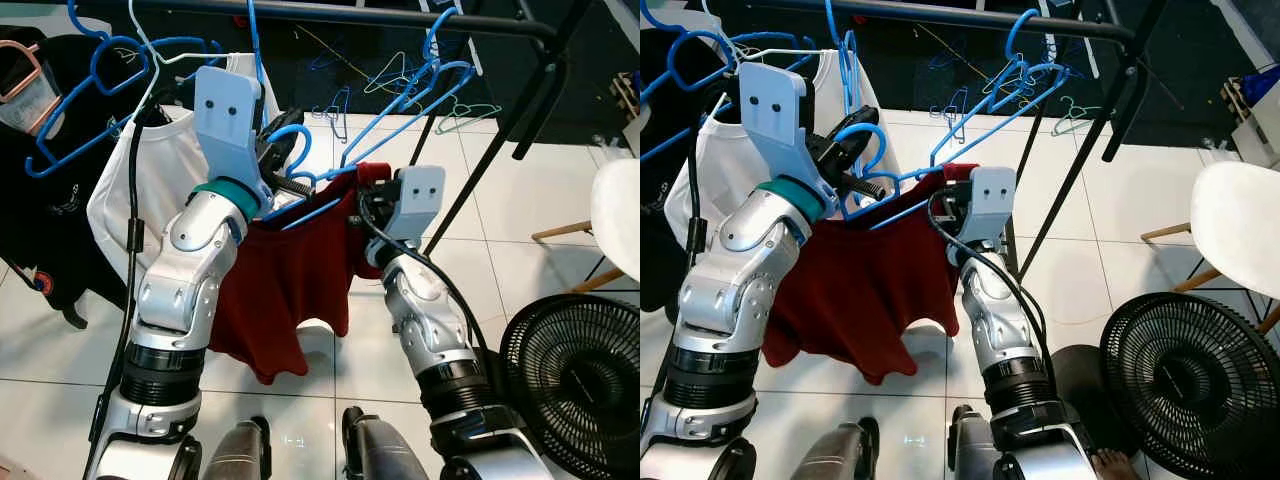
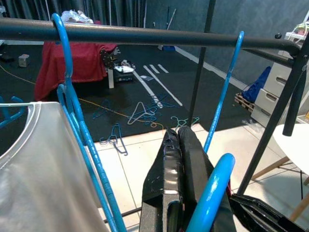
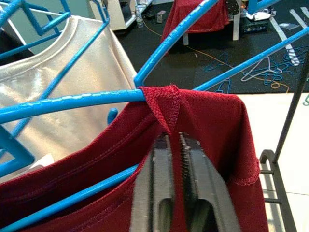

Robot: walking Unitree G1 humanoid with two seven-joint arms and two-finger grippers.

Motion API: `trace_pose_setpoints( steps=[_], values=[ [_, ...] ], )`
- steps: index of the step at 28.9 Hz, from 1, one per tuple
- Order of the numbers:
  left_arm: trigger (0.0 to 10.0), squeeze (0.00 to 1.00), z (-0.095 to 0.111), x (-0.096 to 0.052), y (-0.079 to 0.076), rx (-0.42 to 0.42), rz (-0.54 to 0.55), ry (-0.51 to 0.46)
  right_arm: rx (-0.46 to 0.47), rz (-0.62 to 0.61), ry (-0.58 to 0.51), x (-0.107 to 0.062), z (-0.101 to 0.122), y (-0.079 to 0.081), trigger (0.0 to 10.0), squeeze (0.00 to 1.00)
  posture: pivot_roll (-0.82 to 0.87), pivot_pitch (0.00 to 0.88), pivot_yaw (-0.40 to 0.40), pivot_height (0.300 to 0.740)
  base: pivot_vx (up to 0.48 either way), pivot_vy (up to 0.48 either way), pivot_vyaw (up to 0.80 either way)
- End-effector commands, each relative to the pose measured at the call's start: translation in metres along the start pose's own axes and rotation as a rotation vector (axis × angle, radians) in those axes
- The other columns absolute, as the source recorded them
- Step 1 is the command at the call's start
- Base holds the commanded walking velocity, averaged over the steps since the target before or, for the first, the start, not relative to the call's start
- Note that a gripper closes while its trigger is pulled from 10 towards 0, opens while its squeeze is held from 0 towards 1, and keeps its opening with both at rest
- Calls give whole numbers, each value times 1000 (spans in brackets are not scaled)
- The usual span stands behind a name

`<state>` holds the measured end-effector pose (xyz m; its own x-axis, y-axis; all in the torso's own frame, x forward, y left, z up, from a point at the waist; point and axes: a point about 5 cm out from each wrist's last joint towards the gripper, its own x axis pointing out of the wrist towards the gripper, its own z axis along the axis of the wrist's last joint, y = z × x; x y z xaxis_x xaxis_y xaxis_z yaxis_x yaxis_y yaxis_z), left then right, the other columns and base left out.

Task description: Hang hanger

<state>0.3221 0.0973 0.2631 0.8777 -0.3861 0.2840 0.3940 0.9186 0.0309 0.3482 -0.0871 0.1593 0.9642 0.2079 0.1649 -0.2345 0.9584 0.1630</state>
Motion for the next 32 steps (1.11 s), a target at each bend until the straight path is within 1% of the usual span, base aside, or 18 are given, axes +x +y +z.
trace_pose_setpoints(
  steps=[1,2,7,14,15,19,20,22,23,24,25,31,32],
  values=[
    [0,0,4,-2,-2,-6,-17,-17,0,14,13,-1,-4,0,4941,0,-67,130,39,733,0,0,0],
    [0,0,4,-3,-3,-7,-18,-19,-4,35,12,0,-3,1,10000,0,-67,130,39,733,0,0,0],
    [0,0,5,-3,-3,-8,-21,-21,-16,59,11,1,-3,3,10000,0,-67,130,38,733,0,0,0],
    [0,0,6,-3,-4,-10,-25,-25,-48,61,11,4,-4,1,10000,0,-64,133,38,733,0,0,0],
    [0,0,6,-3,-4,-10,-26,-24,-65,57,8,5,-3,-1,10000,0,-64,134,38,733,0,0,0],
    [0,0,6,-3,-4,-10,-26,-23,-80,50,7,5,-3,-3,10000,0,-64,134,38,733,0,0,0],
    [0,0,6,-3,-4,-10,-27,-23,-87,45,8,5,-3,-4,8902,0,-64,134,38,733,0,0,0],
    [0,0,6,-3,-4,-10,-27,-23,-90,43,8,5,-3,-5,8902,0,-64,134,38,733,0,0,0],
    [0,0,6,-3,-5,-11,-28,-24,-101,42,6,6,-2,-6,3804,0,-65,137,39,733,0,0,0],
    [0,0,6,-3,-5,-11,-29,-24,-109,41,5,6,-2,-7,3804,0,-65,137,39,733,0,0,0],
    [0,0,6,-3,-5,-11,-30,-24,-111,41,3,6,-2,-8,0,0,-65,137,39,733,0,0,0],
    [0,0,7,-3,-5,-11,-30,-26,-123,15,-11,7,0,-12,0,0,-65,138,38,733,0,0,0],
    [0,0,6,-3,-5,-11,-30,-25,-144,-16,-28,7,3,-17,0,0,-65,138,38,733,0,0,0]
  ],
)
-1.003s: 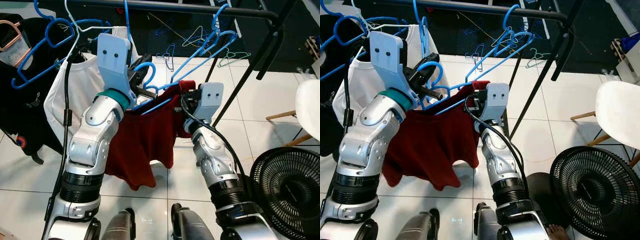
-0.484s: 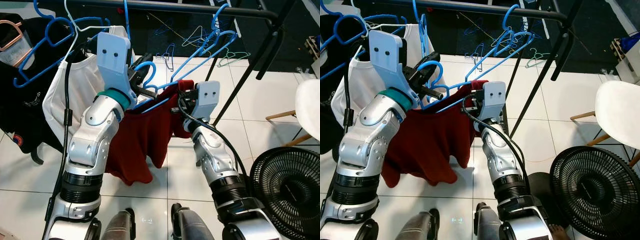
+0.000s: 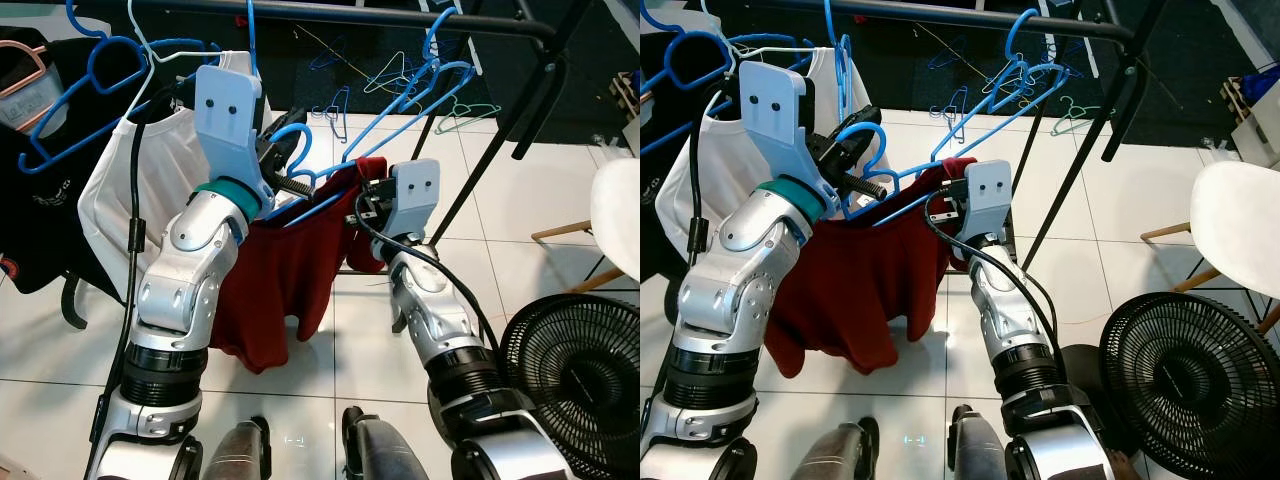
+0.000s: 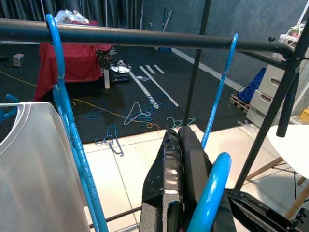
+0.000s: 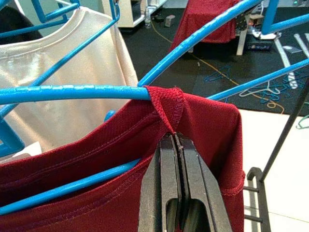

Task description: Hang hanger

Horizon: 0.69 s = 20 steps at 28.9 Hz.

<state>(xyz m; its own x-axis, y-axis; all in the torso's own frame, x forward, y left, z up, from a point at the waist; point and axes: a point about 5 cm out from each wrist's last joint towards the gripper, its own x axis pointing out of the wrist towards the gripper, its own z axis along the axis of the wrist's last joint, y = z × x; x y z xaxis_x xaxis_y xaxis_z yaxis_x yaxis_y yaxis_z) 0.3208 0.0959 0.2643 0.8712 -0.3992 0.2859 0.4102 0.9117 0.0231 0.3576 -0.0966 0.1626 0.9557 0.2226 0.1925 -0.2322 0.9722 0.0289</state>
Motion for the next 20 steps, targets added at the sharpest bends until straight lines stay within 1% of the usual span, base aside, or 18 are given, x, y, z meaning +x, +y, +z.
trace_pose_setpoints(
  steps=[1,3,6,7,8,9,10,12,15,16,18,19,20],
  values=[
    [0,0,4,-3,-3,4,-15,-21,-24,-62,-13,0,1,-11,0,0,-65,138,38,733,0,0,0],
    [0,0,2,-3,-3,25,-18,-13,-48,-107,-43,0,7,-20,0,0,-66,139,38,733,0,0,0],
    [0,0,1,-4,-3,41,-24,-8,-57,-125,-62,0,11,-25,0,0,-68,141,39,733,0,0,0],
    [0,0,-2,-6,-3,71,-47,5,-73,-149,-86,0,17,-32,0,0,-69,142,39,733,0,0,0],
    [0,0,-2,-6,-3,71,-47,5,-73,-149,-86,0,17,-32,0,0,-69,142,39,733,0,0,0],
    [0,0,-6,-8,-2,105,-76,22,-86,-169,-107,0,23,-39,0,0,-70,144,40,733,0,0,0],
    [0,0,-6,-8,-2,105,-76,22,-86,-169,-107,0,23,-39,0,0,-70,144,40,733,0,0,0],
    [0,0,-14,-12,-2,144,-112,48,-99,-186,-128,-1,29,-48,0,0,-72,146,39,733,0,0,0],
    [0,0,-16,-13,-2,148,-118,56,-103,-190,-131,-1,31,-50,0,0,-72,146,39,733,0,0,0],
    [0,0,-16,-14,-3,141,-125,56,-101,-185,-115,-1,28,-50,0,0,-71,148,38,733,0,0,0],
    [0,0,-15,-15,-5,127,-134,51,-95,-149,-83,-1,22,-45,0,0,-71,148,38,733,0,0,0],
    [0,0,-13,-14,-5,120,-132,46,-93,-107,-72,-2,19,-37,10000,0,-71,149,37,733,0,0,0],
    [0,0,-13,-14,-5,120,-132,46,-93,-107,-72,-2,19,-37,10000,0,-71,149,37,733,0,0,0]
  ],
)
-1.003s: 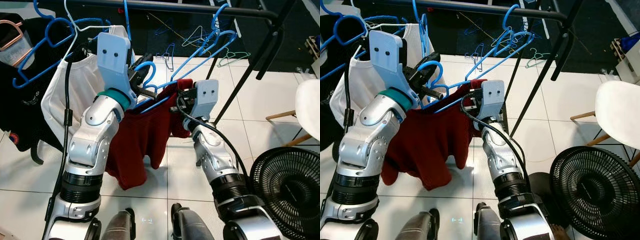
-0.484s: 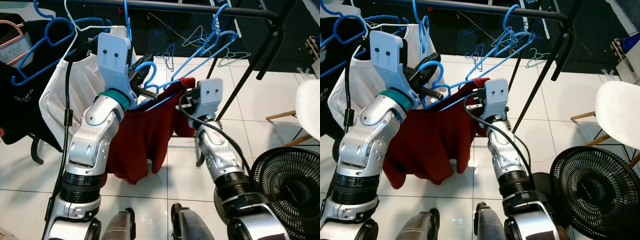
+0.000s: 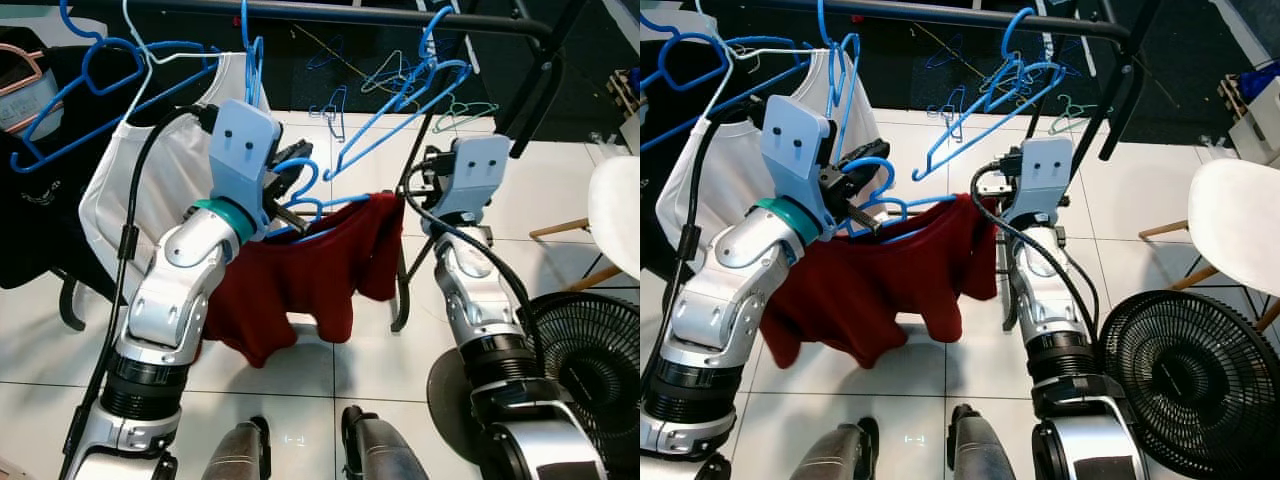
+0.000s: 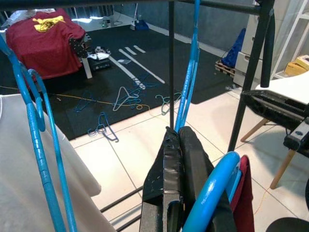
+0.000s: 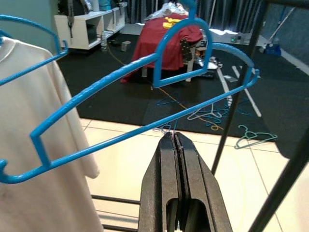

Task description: Hang hanger

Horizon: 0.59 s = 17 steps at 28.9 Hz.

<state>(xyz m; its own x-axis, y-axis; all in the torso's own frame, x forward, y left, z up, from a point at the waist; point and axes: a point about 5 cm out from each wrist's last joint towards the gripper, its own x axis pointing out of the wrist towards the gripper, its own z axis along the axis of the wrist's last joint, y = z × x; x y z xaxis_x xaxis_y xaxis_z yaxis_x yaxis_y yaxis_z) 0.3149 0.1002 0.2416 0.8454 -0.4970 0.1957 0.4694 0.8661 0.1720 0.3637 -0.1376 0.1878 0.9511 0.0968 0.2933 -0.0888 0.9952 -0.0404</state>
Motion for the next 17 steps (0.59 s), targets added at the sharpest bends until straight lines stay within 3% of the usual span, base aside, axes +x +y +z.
trace_pose_setpoints(
  steps=[1,2,4,5,6,13,17],
  values=[
    [0,0,8,0,-5,-9,-20,-42,11,46,33,-6,-8,9,10000,0,-71,149,37,733,0,0,0],
    [0,0,8,0,-5,-9,-20,-42,11,46,33,-6,-8,9,10000,0,-71,149,37,733,0,0,0],
    [0,0,11,2,-5,-22,-6,-53,27,112,24,-14,-9,30,10000,59,-65,148,34,733,0,0,0],
    [0,0,11,2,-5,-22,-6,-53,27,112,24,-14,-9,30,10000,59,-65,148,34,733,0,0,0],
    [0,0,11,3,-5,-24,0,-57,54,128,11,-21,-7,37,10000,1000,-65,148,32,733,0,0,0],
    [0,0,12,8,-5,-15,13,-69,105,154,-29,-42,5,43,10000,1000,-85,150,34,733,0,0,0],
    [0,0,14,10,-7,-23,-4,-77,128,146,-5,-73,4,39,10000,1000,-108,152,38,733,0,0,0]
  ],
)
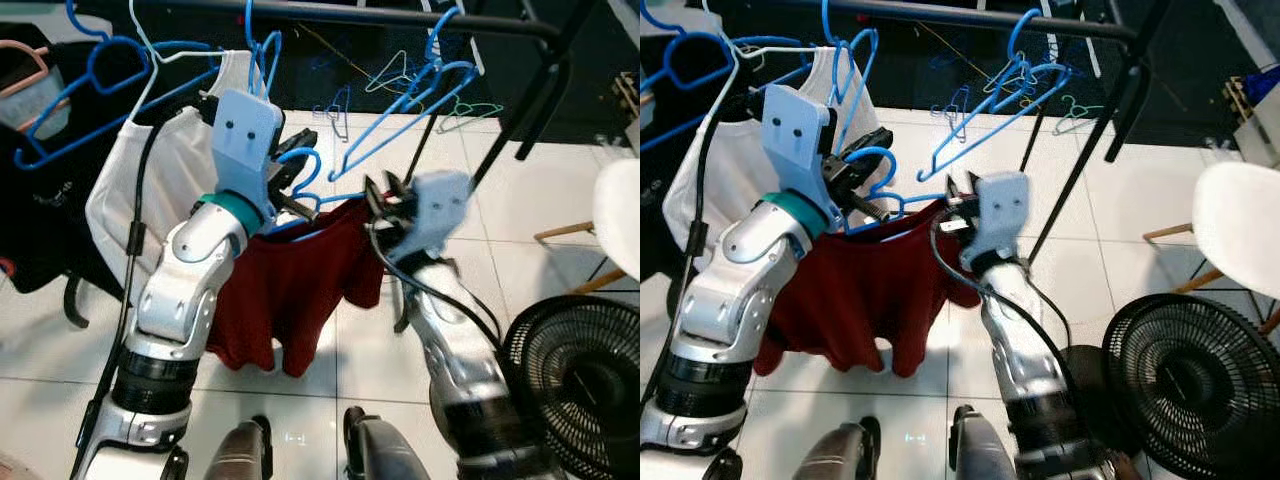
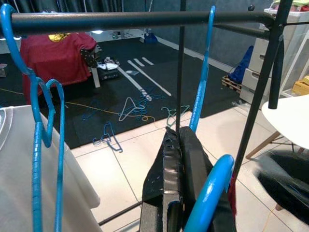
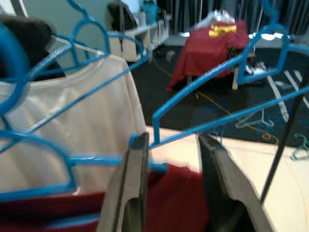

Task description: Hang hanger

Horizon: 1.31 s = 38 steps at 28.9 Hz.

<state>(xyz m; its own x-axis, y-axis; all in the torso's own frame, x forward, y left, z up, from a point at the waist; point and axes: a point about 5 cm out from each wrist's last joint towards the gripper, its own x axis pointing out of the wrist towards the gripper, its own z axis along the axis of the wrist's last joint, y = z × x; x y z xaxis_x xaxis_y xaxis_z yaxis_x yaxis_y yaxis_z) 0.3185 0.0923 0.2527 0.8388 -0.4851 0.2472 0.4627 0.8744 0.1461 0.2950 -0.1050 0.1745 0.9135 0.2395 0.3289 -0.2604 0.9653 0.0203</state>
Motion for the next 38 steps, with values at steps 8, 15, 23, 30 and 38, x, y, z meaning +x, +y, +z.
trace_pose_setpoints(
  steps=[8,15,23,30,38],
  values=[
    [0,0,5,-5,-3,-49,-42,-40,97,-110,149,-8,-31,-19,10000,0,-93,150,31,733,0,0,0],
    [0,0,-2,-13,2,-146,-17,-46,49,-92,108,9,-16,-26,10000,0,-89,146,18,733,0,0,0],
    [0,0,-16,-34,15,-57,95,-16,61,36,108,14,-13,-6,10000,0,-76,136,-4,733,0,0,0],
    [0,0,-9,-48,25,15,169,-44,111,206,160,13,-22,20,10000,0,-29,125,-59,733,0,0,0],
    [0,0,5,-61,21,118,175,-93,153,304,242,22,-38,35,10000,0,9,101,-98,733,0,0,0]
  ],
)
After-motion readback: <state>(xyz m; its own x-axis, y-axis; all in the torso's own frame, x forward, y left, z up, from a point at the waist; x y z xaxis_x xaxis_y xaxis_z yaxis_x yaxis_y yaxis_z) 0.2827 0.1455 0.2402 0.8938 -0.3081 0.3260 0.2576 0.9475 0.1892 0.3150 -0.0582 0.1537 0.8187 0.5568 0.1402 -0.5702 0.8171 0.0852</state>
